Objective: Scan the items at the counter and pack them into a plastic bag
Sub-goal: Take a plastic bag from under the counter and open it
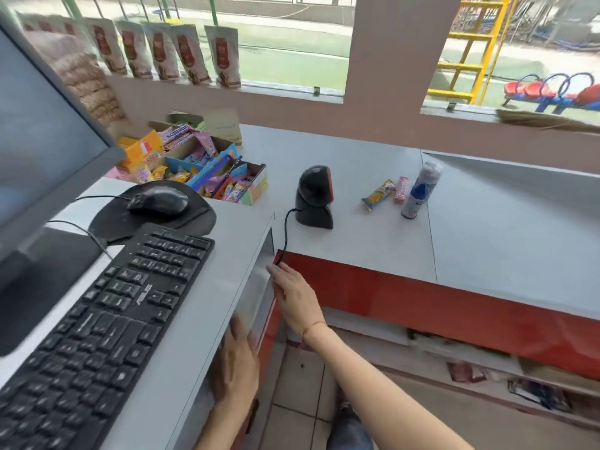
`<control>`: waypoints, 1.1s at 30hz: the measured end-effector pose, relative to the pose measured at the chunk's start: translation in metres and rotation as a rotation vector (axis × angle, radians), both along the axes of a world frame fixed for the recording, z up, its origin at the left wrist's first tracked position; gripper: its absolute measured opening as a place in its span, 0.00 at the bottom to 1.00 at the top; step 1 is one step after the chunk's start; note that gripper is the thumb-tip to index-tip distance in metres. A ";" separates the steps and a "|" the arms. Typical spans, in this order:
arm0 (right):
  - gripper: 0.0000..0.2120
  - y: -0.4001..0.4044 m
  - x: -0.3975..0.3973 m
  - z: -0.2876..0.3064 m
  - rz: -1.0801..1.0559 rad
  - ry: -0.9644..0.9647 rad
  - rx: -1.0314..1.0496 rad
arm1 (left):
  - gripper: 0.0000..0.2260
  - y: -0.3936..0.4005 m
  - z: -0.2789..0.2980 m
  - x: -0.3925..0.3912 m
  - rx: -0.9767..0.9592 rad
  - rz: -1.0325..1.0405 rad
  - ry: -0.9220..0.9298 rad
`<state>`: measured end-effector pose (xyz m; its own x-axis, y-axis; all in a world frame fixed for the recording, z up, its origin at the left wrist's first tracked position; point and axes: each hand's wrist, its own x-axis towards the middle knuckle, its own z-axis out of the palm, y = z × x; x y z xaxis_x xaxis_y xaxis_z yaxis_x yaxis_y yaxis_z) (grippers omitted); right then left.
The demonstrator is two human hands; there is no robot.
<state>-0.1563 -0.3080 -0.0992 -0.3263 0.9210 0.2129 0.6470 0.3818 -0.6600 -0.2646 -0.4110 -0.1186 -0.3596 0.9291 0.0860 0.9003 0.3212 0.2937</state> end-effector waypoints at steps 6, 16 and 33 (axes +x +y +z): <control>0.21 -0.012 -0.036 -0.007 0.023 -0.384 0.064 | 0.32 -0.016 -0.005 -0.009 -0.084 0.006 0.099; 0.11 -0.047 0.004 0.026 -0.398 0.660 -0.340 | 0.27 -0.024 0.005 0.017 -0.055 -0.211 0.142; 0.25 -0.027 0.139 0.075 -0.624 0.643 -0.723 | 0.13 0.016 0.091 0.103 -0.083 -0.427 0.005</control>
